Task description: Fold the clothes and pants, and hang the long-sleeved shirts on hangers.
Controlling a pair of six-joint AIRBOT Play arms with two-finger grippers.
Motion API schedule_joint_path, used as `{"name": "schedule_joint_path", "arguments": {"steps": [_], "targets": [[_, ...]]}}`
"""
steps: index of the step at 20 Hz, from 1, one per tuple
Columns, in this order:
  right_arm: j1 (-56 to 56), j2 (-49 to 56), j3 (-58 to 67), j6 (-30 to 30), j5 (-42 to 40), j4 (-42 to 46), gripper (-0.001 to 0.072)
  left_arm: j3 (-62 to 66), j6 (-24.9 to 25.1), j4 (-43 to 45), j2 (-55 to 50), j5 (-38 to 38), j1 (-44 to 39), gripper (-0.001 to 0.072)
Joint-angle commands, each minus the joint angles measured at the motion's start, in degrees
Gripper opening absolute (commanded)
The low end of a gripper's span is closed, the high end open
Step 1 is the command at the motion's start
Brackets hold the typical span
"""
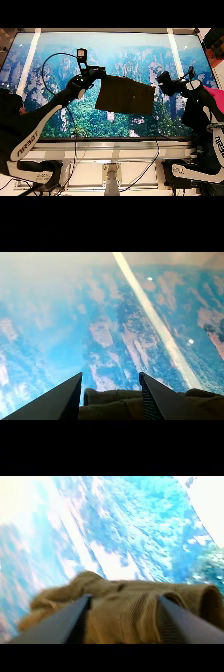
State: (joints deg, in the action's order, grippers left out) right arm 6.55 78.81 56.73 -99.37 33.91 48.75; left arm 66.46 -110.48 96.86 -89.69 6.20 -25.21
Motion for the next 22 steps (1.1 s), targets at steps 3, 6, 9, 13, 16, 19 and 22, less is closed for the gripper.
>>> {"name": "schedule_joint_path", "arguments": {"steps": [3, 6, 9, 13, 16, 19, 22], "targets": [[5.49, 1.22, 3.19, 10.8, 22.67, 8.46, 0.0573, 0.07, -0.07, 0.07, 10.21, -15.37, 3.58, 0.0463], [6.62, 5.16, 6.34, 22.8, 38.86, 7.3, 0.0615, 0.07, 1.29, 0.2, 18.86, -18.43, 4.22, 0.0463], [6.25, 9.66, 10.47, 27.61, 45.53, 7.41, 0.0683, 0.07, 1.7, 0.2, 26.73, -22.97, 3.52, 0.0463], [6.27, 14.05, 15.43, 28.61, 43.12, 7.3, 0.0685, 0.07, 1.88, 0.2, 33.33, -33.64, 2.12, 0.0462], [6.25, 18.32, 18.21, 28.72, 45.38, 6.12, 0.0685, 0.04, 1.9, 0.2, 34.58, -39.89, 1.97, 0.0463], [6.25, 21.27, 18.49, 31.54, 46.34, 2.91, 0.0684, 0.04, 1.88, 0.15, 34.6, -42.66, 1.97, 0.0463], [6.25, 22.84, 18.56, 32.72, 45.81, 2.16, 0.0684, 0.04, 1.88, 0.0, 34.62, -42.71, 1.97, 0.0463]]}}
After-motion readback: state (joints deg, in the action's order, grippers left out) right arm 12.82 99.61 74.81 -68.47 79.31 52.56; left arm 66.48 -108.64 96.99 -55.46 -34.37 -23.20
